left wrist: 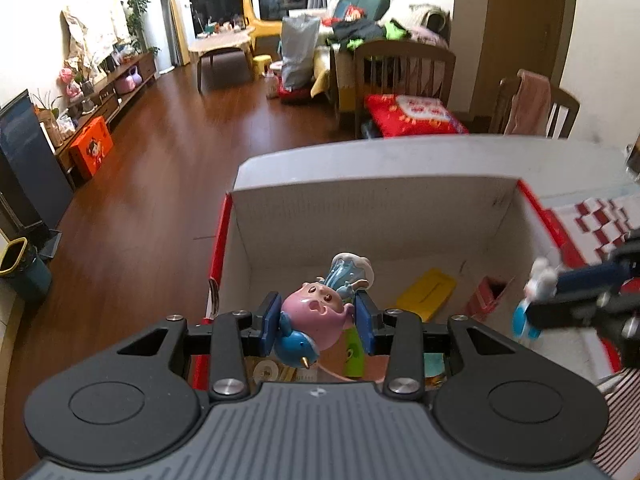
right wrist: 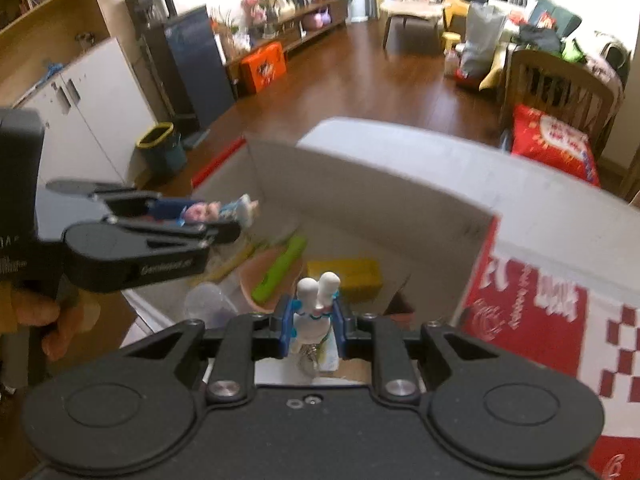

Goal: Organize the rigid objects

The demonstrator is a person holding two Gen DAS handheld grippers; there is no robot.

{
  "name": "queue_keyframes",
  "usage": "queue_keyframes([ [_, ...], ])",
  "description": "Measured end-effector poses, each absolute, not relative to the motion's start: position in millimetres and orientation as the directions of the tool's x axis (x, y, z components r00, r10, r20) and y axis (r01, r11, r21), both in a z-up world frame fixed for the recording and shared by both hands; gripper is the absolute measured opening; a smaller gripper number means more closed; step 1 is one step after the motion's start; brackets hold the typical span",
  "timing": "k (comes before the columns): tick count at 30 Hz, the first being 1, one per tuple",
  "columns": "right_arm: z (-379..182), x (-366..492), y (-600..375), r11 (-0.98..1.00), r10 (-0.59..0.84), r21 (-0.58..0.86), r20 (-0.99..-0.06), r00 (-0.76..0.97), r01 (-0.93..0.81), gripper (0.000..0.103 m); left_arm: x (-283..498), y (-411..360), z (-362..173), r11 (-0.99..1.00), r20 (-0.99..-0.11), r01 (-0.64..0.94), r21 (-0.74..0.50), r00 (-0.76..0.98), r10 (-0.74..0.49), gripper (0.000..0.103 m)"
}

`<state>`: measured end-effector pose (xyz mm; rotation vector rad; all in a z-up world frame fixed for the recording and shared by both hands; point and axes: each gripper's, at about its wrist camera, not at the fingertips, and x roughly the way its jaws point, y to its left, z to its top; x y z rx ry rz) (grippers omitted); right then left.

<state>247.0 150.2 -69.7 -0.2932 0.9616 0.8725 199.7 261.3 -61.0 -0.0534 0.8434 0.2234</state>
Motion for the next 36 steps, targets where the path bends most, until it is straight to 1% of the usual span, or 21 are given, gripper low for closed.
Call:
queue_keyframes([
  [7,-95.7,245.1,164.8,0.642,0.461,0.13,-0.853,0.245,-0.755,0.02,217.8,270.3,-82.5,0.978,-0.802,-0.207,0.023,0.58,0.142,0.038],
  [13,-105.6,244.7,167.7,0.661,0.43,0.13,-0.872,0.231,-0.739,0.02,225.9,271.9,-94.8,0.981,-0.84,-0.194,0.011,0.53,0.114,0.038],
  [15,-107.0,245.6,167.7,0.665,0.421,0.124,-0.876,0.233,-0.736,0.023,228.8,271.7,-99.1,0.983,-0.854,-0.185,-0.002,0.512,0.094,0.038],
  [20,-109.1,246.0,166.2,0.672,0.423,0.133,-0.876,0.231,-0.728,0.026,228.9,268.6,-103.7,0.986,-0.87,-0.168,-0.016,0.489,0.069,0.039],
  [24,-107.9,246.2,163.4,0.678,0.432,0.15,-0.873,0.225,-0.72,0.035,226.0,264.8,-103.3,0.985,-0.868,-0.17,-0.012,0.491,0.074,0.039],
  [27,-103.0,243.9,159.1,0.674,0.454,0.168,-0.863,0.223,-0.719,0.043,220.5,262.2,-97.4,0.986,-0.858,-0.164,-0.002,0.508,0.083,0.041],
  [28,-99.6,242.6,156.7,0.671,0.467,0.18,-0.856,0.222,-0.719,0.045,217.8,261.0,-94.9,0.987,-0.853,-0.162,-0.004,0.516,0.081,0.045],
  [29,-95.2,242.1,154.7,0.669,0.48,0.19,-0.849,0.222,-0.719,0.046,216.0,260.3,-92.2,0.987,-0.848,-0.161,-0.007,0.524,0.079,0.052],
  [31,-87.0,239.2,149.2,0.659,0.507,0.206,-0.832,0.225,-0.723,0.052,209.4,259.1,-85.2,0.987,-0.835,-0.157,-0.016,0.546,0.073,0.06],
  [32,-83.1,238.0,146.3,0.655,0.517,0.21,-0.825,0.228,-0.726,0.054,205.7,259.7,-80.6,0.988,-0.826,-0.153,-0.02,0.559,0.07,0.062],
  [34,-75.0,235.1,139.6,0.647,0.539,0.221,-0.809,0.233,-0.729,0.06,198.2,257.9,-73.8,0.989,-0.815,-0.146,-0.022,0.576,0.067,0.063],
  [36,-67.2,232.8,134.0,0.643,0.555,0.226,-0.796,0.242,-0.732,0.063,189.9,257.2,-67.0,0.989,-0.803,-0.146,-0.023,0.591,0.068,0.063],
])
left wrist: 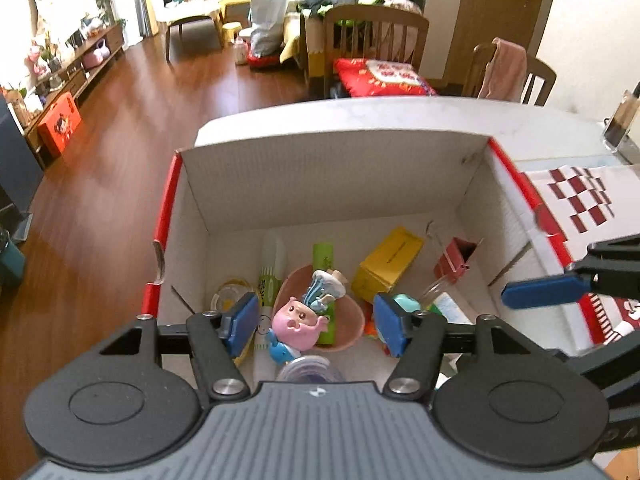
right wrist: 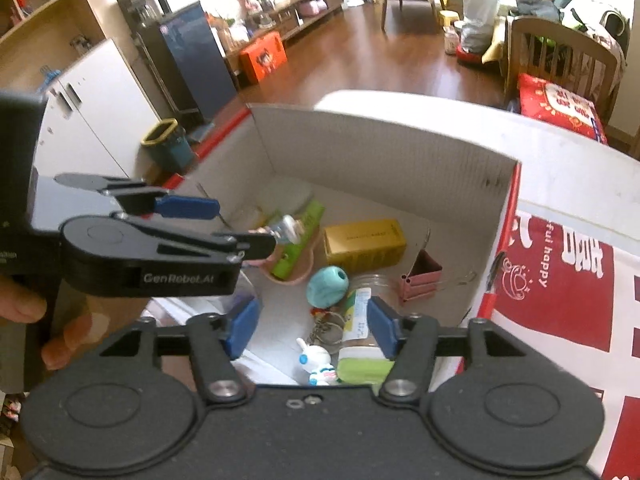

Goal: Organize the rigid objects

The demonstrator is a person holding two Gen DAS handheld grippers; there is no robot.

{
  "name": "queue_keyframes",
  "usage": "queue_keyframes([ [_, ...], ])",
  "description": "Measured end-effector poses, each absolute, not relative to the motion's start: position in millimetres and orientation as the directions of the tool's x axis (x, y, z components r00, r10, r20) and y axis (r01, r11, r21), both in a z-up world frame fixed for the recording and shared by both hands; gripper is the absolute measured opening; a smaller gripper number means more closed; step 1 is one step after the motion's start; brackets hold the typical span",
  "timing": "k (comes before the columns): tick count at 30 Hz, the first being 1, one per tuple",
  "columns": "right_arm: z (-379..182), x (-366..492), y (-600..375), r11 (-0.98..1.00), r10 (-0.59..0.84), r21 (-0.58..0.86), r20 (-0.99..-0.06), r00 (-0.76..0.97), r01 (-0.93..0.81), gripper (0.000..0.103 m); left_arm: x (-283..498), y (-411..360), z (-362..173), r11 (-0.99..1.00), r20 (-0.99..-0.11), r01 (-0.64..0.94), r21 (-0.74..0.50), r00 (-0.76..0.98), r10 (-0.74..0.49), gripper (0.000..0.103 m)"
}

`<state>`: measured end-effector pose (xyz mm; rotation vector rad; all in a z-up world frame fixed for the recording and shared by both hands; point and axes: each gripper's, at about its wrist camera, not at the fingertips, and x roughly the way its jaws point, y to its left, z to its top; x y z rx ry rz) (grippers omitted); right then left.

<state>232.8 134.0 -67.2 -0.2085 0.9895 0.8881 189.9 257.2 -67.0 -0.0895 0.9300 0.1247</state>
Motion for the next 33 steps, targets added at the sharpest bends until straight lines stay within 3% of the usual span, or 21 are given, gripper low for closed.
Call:
queue_keyframes([
  [17,-21.5,203.7,84.1,0.61,0.683,0.263,-0.654,0.327,-0.748,0.099,118.2,233.5,-10.7,0.98,-0.677,-0.181,-0.081,0.732,0.079,0.08],
  [22,-17.4,196.2,72.2,0.6,0.698,0.257,-0.631,0.338,-0.758,0.102,100.9,226.3,-1.6,0.973,-0.652,-0.204,-0.111,0.753,0.084,0.086],
  [26,-14.3,187.7,68.0,0.601,0.697,0.236,-0.622,0.356,-0.764,0.103,91.2,221.5,1.7,0.968,-0.628,-0.23,-0.101,0.77,0.117,0.103],
  [33,-12.7,176.8,54.7,0.61,0.69,0.193,-0.605,0.396,-0.769,0.103,81.0,214.5,4.7,0.96,-0.621,-0.253,-0.116,0.773,0.129,0.103],
])
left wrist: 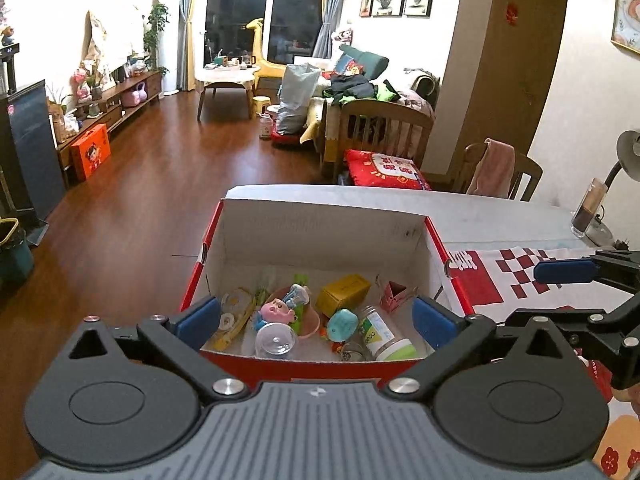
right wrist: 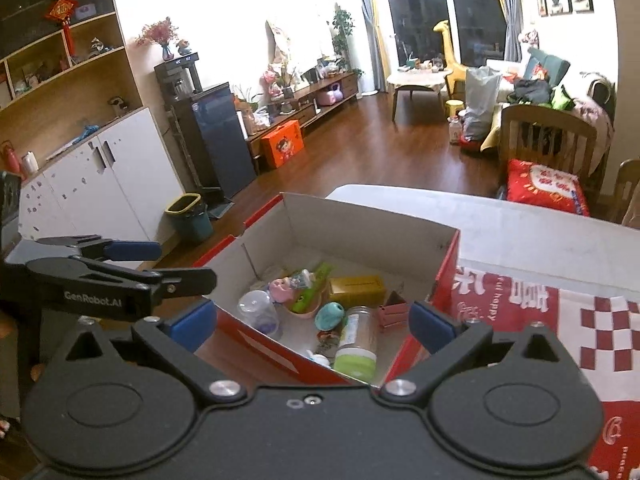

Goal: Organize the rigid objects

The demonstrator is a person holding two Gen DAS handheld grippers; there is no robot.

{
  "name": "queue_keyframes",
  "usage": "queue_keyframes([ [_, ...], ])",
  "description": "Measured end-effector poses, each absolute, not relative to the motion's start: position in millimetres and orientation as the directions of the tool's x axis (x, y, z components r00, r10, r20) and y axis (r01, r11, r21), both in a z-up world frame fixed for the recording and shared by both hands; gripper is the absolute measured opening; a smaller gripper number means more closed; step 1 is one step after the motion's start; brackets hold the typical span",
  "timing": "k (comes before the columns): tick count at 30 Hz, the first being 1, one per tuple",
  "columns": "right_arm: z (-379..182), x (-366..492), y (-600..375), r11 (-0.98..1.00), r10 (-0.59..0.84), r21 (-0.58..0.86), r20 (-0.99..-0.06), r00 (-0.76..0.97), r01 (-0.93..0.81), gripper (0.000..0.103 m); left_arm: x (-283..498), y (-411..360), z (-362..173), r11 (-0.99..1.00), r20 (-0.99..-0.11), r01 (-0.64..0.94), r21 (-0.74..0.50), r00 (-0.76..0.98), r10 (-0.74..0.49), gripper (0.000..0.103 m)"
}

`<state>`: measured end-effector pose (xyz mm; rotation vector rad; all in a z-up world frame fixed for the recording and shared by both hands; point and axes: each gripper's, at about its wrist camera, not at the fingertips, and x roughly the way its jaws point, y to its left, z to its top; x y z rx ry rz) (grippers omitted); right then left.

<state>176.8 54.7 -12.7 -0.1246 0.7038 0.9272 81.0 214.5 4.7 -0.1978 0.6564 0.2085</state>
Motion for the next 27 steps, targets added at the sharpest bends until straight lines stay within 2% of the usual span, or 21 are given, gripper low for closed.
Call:
queue_keyframes([
  [5,-12.7,173.5,43.4,0.624,0.689,0.196,-0.594,0.415,-0.756,0.103,72.2,206.8,7.2,0.962,-0.611,-0.245,-0.123,0.782,0.121,0.103],
  [9,-10.2,168.2,37.8,0.635,0.688,0.186,-0.577,0.439,-0.75,0.103,67.5,193.3,9.8,0.968,-0.6,-0.243,-0.068,0.785,0.155,0.103],
  [18,-4.6,156.6,30.4,0.638,0.7,0.183,-0.542,0.465,-0.748,0.103,55.3,176.0,20.9,0.971,-0.558,-0.234,-0.046,0.812,0.169,0.103],
  [27,-5.3,154.3,25.7,0.638,0.702,0.184,-0.54,0.465,-0.748,0.103,47.2,170.9,25.9,0.967,-0.543,-0.253,-0.038,0.817,0.193,0.103],
])
